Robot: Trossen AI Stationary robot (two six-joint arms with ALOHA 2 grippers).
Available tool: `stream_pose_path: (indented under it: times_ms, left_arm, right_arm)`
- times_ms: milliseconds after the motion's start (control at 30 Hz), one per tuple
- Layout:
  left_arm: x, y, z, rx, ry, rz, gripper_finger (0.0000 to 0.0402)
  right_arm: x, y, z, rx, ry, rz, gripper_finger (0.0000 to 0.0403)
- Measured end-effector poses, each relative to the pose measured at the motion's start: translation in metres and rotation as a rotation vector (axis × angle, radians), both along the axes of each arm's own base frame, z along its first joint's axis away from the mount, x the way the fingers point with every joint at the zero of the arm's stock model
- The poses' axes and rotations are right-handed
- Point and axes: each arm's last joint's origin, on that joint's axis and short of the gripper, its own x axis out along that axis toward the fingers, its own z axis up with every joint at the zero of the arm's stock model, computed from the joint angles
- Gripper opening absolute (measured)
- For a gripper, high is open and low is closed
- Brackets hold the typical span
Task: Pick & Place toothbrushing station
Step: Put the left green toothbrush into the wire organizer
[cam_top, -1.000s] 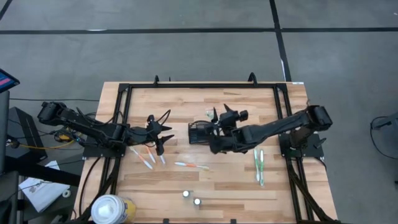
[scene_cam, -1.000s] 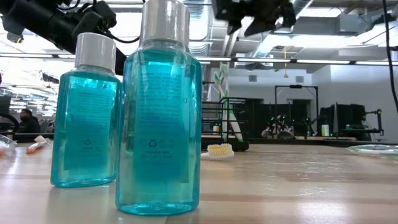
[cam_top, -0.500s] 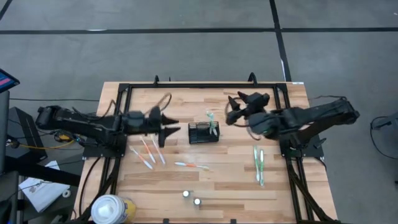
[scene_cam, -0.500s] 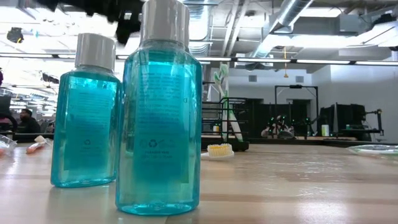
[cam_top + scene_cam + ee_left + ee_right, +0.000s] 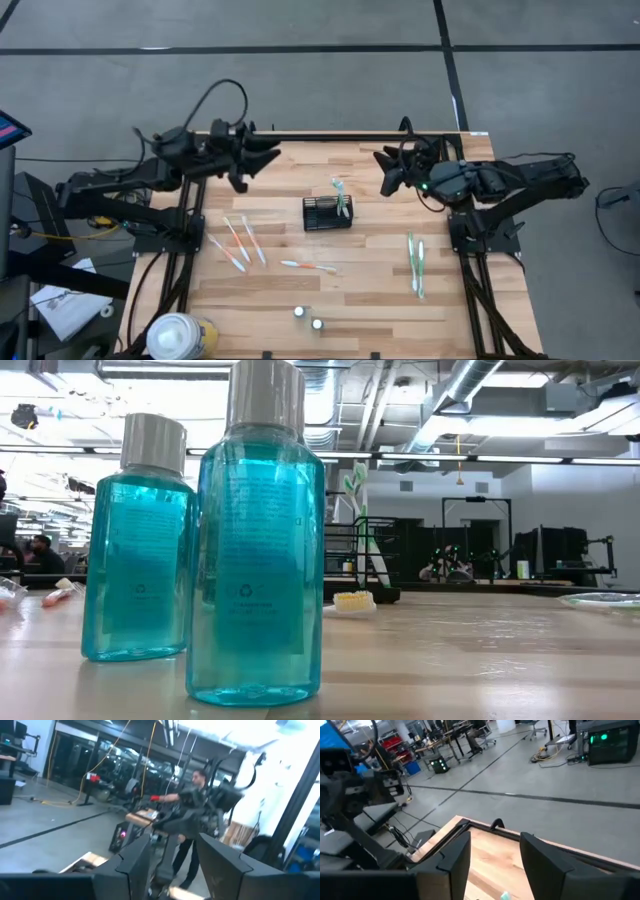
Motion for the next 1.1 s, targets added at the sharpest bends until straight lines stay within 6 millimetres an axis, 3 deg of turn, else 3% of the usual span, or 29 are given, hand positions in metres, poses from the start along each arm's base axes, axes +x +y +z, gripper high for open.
stream_pose_path:
  times_ms: [267, 400, 533, 600, 767, 867, 1000, 1100]
  left_arm:
    - [-0.002, -0.004, 0.008, -0.102, -0.039, -0.053, 0.0182]
    - [0.006, -0.004, 0.002, -0.149, -0.010, -0.093, 0.0192]
    - [0.013, -0.003, -0.003, -0.159, 0.025, -0.090, 0.0190]
    - [0.018, -0.002, -0.007, -0.158, 0.051, -0.085, 0.0185]
    - [0.029, 0.000, -0.019, -0.109, 0.142, -0.068, 0.0175]
    - [0.037, 0.001, -0.028, -0.085, 0.196, -0.062, 0.0173]
    - [0.044, 0.002, -0.041, -0.090, 0.245, -0.061, 0.0173]
    - [0.047, 0.002, -0.053, -0.097, 0.291, -0.068, 0.0173]
  right_arm:
    - [0.005, 0.000, -0.004, 0.020, 0.069, 0.177, 0.0157]
    - [-0.002, 0.000, -0.025, 0.146, 0.245, 0.240, 0.0157]
    - [-0.021, 0.001, -0.066, 0.331, 0.564, 0.117, 0.0155]
    - [-0.027, 0.008, -0.088, 0.396, 0.637, 0.061, 0.0156]
    - [-0.029, 0.032, -0.157, 0.656, 0.668, 0.079, 0.0157]
    - [-0.028, 0.041, -0.196, 0.810, 0.599, 0.051, 0.0156]
    - [-0.033, 0.050, -0.225, 0.959, 0.584, 0.011, 0.0156]
    - [-0.039, 0.059, -0.235, 1.032, 0.653, -0.022, 0.0159]
